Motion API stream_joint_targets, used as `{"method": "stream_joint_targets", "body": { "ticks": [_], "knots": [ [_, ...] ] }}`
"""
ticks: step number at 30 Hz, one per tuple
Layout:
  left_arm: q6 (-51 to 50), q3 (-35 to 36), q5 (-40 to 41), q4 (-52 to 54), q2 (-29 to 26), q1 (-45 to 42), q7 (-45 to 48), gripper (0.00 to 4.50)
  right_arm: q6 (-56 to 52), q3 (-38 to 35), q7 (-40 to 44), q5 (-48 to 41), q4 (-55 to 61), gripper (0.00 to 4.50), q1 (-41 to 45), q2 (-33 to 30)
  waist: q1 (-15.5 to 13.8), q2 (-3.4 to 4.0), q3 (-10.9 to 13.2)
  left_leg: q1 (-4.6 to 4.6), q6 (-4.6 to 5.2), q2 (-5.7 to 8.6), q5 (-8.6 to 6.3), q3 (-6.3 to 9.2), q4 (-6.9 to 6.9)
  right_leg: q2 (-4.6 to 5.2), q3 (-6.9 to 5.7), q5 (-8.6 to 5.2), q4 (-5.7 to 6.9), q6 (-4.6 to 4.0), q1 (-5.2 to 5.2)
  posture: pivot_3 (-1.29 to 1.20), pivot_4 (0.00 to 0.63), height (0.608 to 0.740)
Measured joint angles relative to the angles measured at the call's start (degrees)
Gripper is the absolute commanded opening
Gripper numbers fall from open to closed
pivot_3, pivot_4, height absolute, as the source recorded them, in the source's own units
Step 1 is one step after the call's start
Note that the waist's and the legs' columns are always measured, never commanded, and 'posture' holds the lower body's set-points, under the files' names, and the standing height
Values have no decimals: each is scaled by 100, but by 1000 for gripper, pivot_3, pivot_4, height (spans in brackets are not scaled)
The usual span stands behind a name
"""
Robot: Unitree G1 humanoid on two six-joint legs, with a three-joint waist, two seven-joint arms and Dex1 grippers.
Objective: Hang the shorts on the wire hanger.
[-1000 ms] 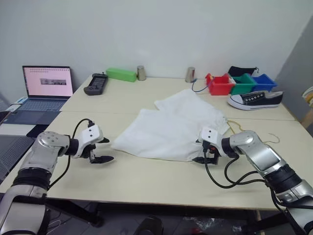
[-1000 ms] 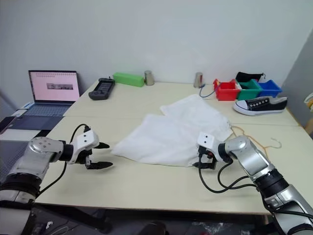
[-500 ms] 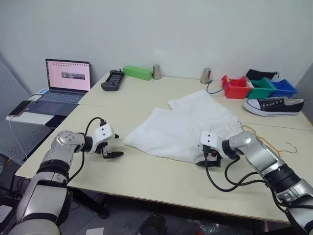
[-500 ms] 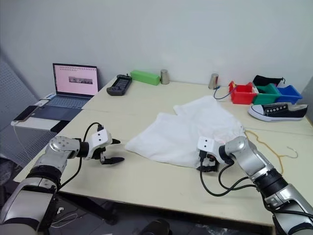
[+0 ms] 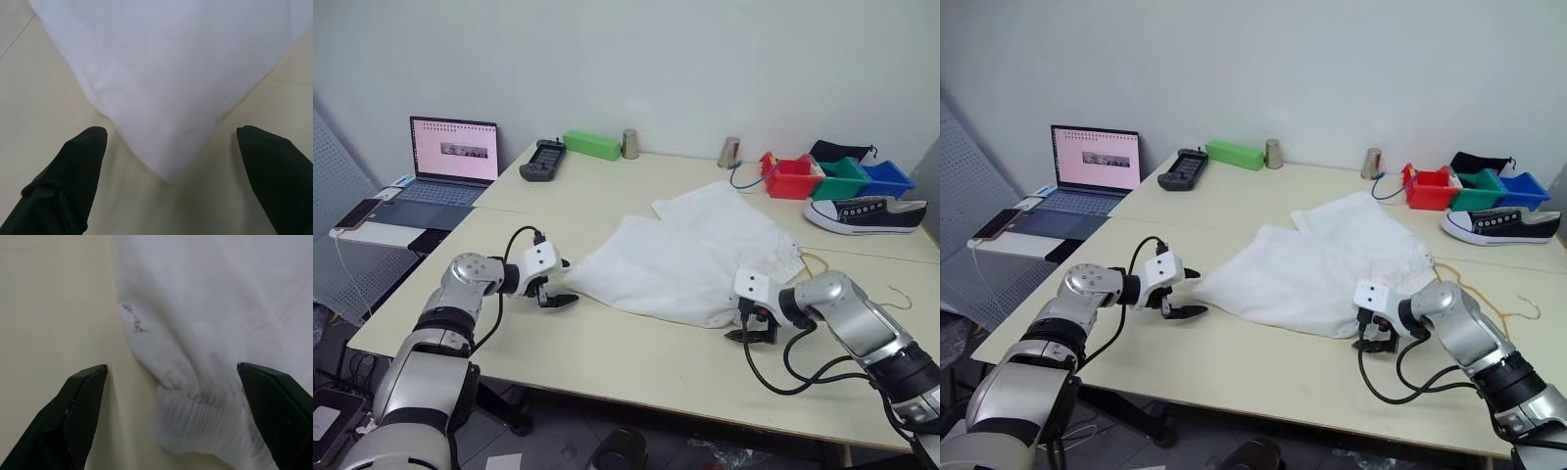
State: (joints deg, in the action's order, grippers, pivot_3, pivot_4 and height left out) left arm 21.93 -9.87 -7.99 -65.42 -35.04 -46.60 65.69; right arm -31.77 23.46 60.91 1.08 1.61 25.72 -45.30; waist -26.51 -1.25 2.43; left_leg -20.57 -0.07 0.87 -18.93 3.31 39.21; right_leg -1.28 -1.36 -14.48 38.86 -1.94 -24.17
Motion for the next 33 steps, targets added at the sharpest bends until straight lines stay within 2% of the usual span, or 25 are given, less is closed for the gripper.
{"method": "stream_joint_targets", "body": {
  "ticks": [3,6,7,22,26,29,33],
  "knots": [
    [32,-103,-118,-101,158,-118,-45,4500,36,-3,-74,11,-159,4491,20,90,2,-5,-3,1,0,1,0,1,5,0,-2,0,1,0,4,391,0,740],
    [79,-206,-290,-229,216,-270,-145,4500,112,-5,-111,15,-312,4003,68,171,8,-8,-8,7,0,2,0,0,6,0,0,1,3,0,8,388,0,740],
    [74,-216,-318,-267,220,-292,-145,4140,115,-7,-112,15,-335,3714,68,191,10,-9,-10,10,0,2,0,0,6,0,1,1,5,0,9,386,0,740],
    [67,-236,-389,-432,270,-328,-103,964,239,-20,-242,64,-580,75,109,328,33,-9,-16,-2,1,-6,-1,6,51,-8,-5,2,14,-1,11,388,0,740],
    [68,-218,-353,-403,258,-312,145,88,388,-19,-234,158,-614,0,125,321,45,-9,-16,-11,0,-6,-1,6,64,-9,-5,4,13,1,10,388,0,740],
    [4,-183,-169,55,146,-73,646,33,516,-19,-235,236,-618,0,128,315,81,-9,-16,-14,-2,-6,-2,4,66,-8,1,5,12,2,9,387,0,740],
    [-528,-142,300,1554,-160,746,1631,33,909,-42,-281,266,-600,0,61,296,192,-9,-15,-15,-6,-14,-5,1,68,-6,23,5,12,2,7,396,0,740]
  ]
}}
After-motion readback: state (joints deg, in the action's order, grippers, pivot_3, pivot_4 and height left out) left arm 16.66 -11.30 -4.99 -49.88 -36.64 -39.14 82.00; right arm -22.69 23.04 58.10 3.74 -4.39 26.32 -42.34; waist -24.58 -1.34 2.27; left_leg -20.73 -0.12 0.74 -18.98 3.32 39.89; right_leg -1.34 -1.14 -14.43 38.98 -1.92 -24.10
